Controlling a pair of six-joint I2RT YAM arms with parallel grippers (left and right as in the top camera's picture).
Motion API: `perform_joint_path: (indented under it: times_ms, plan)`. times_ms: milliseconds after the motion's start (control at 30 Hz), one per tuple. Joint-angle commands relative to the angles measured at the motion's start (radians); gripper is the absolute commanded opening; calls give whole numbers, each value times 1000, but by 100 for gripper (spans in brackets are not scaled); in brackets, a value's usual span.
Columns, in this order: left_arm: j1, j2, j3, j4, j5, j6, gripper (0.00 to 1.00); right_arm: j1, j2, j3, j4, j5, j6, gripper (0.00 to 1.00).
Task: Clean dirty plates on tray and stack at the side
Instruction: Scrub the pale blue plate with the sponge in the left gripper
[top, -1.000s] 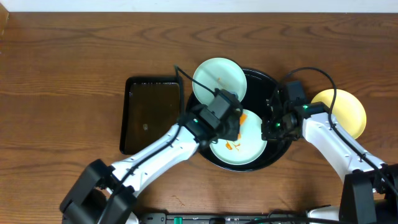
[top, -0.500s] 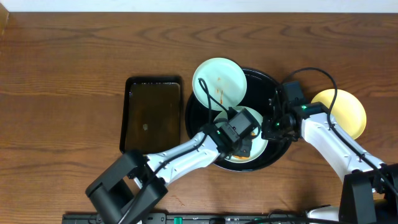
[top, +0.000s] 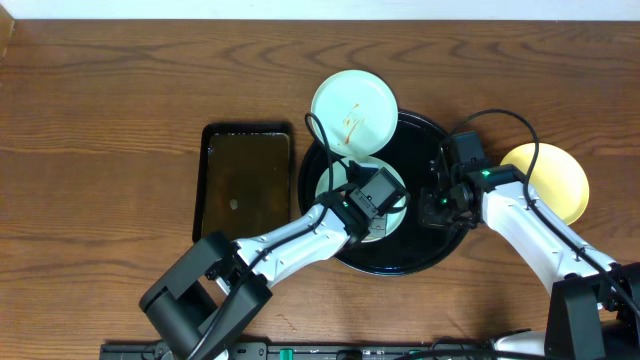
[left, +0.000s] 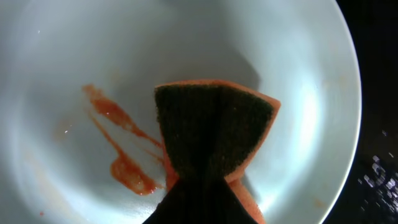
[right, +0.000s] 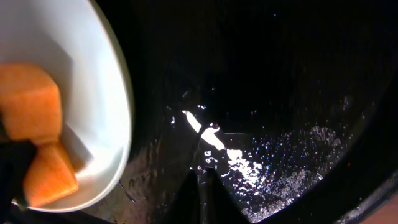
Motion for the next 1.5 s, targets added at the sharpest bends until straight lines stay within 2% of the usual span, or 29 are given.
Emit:
perform_joint_path:
  times_ms: [0, 233, 333, 733, 800, 867, 1033, 1333, 1467]
  plan:
    - [10, 18, -4, -13, -47, 13, 12, 6, -13, -5, 28, -28, 15, 19]
    - [6, 18, -4, -45, -13, 12, 12, 7, 0, -5, 145, -43, 30, 26]
    - [3, 18, -4, -46, 40, 12, 12, 10, 22, -5, 175, -52, 31, 26]
    - [-55, 18, -4, -46, 42, 9, 12, 71, 161, -5, 290, -159, 31, 27]
    - [-55, 18, -4, -46, 42, 9, 12, 79, 179, -5, 295, -157, 31, 24]
    - [-55, 18, -4, -47, 42, 9, 12, 81, 200, -5, 288, -134, 39, 14]
    - [-54, 18, -4, -47, 37, 10, 12, 82, 221, -5, 257, -48, 80, 1]
    - [-34, 18, -4, -95, -74, 10, 12, 82, 222, -5, 216, -8, 94, 1]
    - [42, 18, -4, -112, -100, 11, 12, 82, 222, -5, 209, -9, 94, 1]
